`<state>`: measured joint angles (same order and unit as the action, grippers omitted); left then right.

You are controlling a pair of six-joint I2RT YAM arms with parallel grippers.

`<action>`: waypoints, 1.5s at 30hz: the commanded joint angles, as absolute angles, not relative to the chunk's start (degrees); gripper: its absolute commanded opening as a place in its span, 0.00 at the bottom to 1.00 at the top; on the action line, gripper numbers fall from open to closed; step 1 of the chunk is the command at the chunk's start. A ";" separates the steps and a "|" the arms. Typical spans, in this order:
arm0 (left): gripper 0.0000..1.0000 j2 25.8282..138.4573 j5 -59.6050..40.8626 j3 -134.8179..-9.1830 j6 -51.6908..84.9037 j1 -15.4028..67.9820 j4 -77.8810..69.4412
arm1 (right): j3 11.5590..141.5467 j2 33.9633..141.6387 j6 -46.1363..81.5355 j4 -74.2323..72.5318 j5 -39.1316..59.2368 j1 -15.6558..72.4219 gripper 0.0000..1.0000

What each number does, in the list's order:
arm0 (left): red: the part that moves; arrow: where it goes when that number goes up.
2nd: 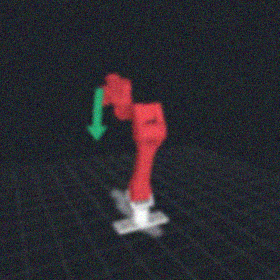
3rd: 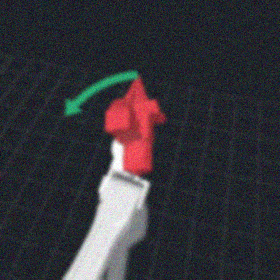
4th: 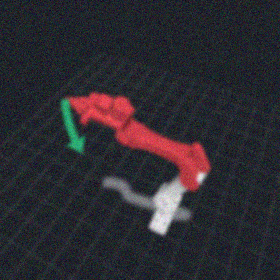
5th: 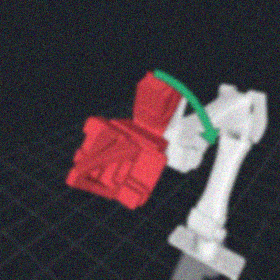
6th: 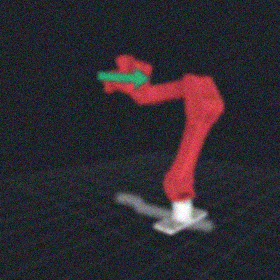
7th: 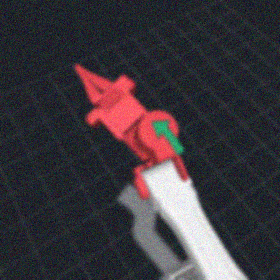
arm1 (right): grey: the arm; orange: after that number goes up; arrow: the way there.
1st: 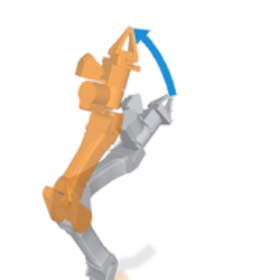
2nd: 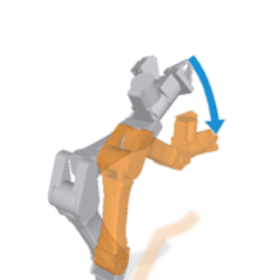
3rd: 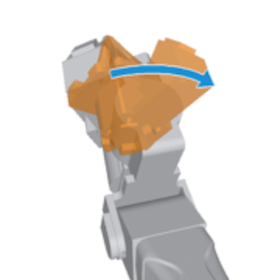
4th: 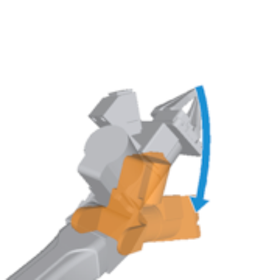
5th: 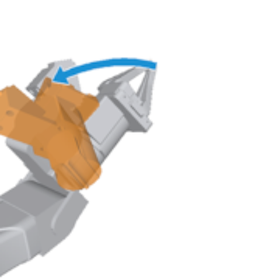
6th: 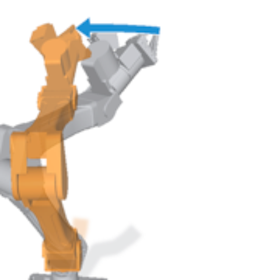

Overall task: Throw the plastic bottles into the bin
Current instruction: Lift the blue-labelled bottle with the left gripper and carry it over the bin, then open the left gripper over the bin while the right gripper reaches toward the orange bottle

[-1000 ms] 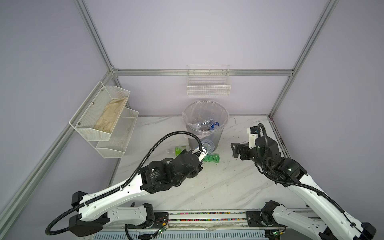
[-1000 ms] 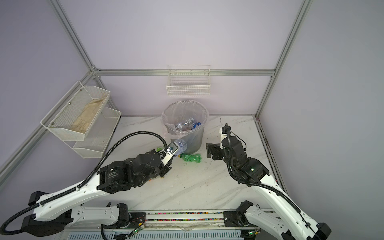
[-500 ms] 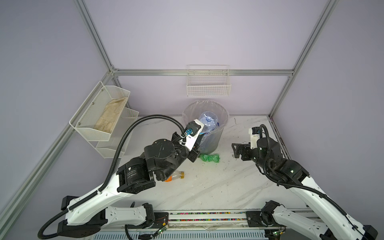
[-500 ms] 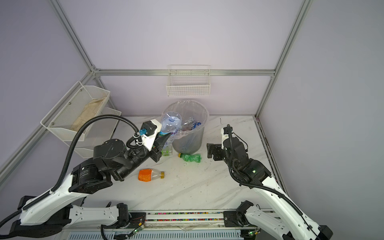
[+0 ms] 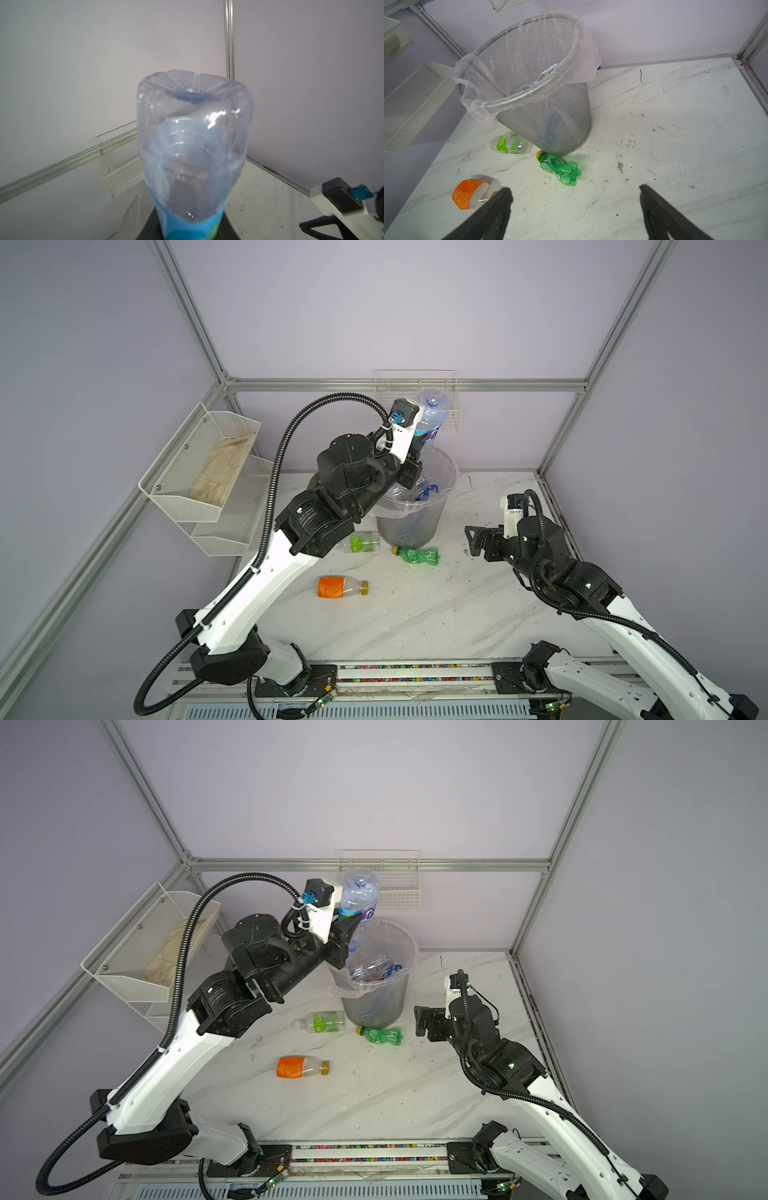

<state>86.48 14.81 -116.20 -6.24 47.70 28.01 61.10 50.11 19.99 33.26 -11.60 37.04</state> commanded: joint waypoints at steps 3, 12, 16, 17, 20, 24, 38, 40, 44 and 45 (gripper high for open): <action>0.25 93.32 7.88 -125.80 -2.00 42.44 30.65 | 63.35 49.65 20.57 34.43 -11.43 37.27 0.97; 1.00 105.11 12.56 -137.56 3.52 37.01 48.14 | 65.65 49.31 20.50 36.09 -10.99 37.29 0.97; 1.00 96.93 11.86 -128.65 4.97 37.26 41.34 | 65.37 49.17 20.06 36.29 -10.47 37.27 0.98; 1.00 95.17 11.54 -127.21 5.21 37.31 40.58 | 65.28 49.37 20.01 36.25 -10.22 37.31 0.97; 1.00 89.40 10.95 -121.61 6.77 37.25 39.93 | 65.29 50.27 19.36 35.95 -8.96 37.27 0.98; 1.00 77.02 11.56 -107.29 9.35 37.35 37.20 | 65.35 51.01 18.18 35.47 -7.05 37.29 0.98; 1.00 40.36 14.66 -68.51 20.84 37.45 42.39 | 68.53 59.12 10.95 33.09 5.56 41.79 0.98; 1.00 36.10 15.07 -64.40 23.04 37.45 43.88 | 69.74 61.15 10.86 32.62 2.86 46.91 0.98; 1.00 28.32 15.44 -58.08 27.07 37.44 47.00 | 74.00 68.39 9.84 32.90 -2.17 57.41 0.98; 1.00 26.46 15.55 -56.70 28.07 37.42 47.97 | 75.49 70.98 9.39 33.20 -3.69 60.03 0.98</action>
